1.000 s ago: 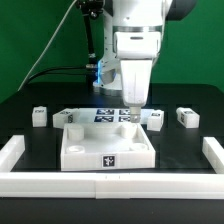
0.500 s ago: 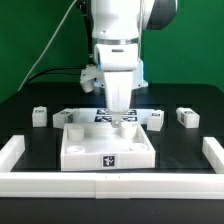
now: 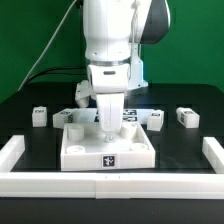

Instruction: Assemble one leg

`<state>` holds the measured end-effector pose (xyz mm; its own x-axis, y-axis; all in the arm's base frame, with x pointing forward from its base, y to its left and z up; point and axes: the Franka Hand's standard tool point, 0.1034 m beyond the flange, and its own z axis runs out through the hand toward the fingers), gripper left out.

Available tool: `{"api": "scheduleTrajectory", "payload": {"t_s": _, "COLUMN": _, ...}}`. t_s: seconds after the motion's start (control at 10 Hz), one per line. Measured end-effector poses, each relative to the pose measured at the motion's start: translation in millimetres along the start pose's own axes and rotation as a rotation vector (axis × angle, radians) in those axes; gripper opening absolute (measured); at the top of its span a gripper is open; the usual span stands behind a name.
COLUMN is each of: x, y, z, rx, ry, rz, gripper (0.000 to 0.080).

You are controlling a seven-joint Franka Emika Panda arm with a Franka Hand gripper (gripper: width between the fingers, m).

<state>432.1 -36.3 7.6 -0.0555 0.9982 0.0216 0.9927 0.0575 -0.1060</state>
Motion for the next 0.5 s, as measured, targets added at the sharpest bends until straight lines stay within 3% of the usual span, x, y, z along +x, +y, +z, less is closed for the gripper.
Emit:
{"api": "scheduleTrajectory", "payload": {"t_s": 0.2, "x": 0.0, "y": -0.2, "z": -0.3, "rx": 0.001, "ry": 0.000, "rz": 0.010, "gripper": 0.0650}}
{"api": "scheduleTrajectory", "payload": {"t_s": 0.5, "x": 0.1, "y": -1.0, "z": 0.6, "rx": 0.003, "ry": 0.000, "rz": 0.010, "gripper": 0.0253}}
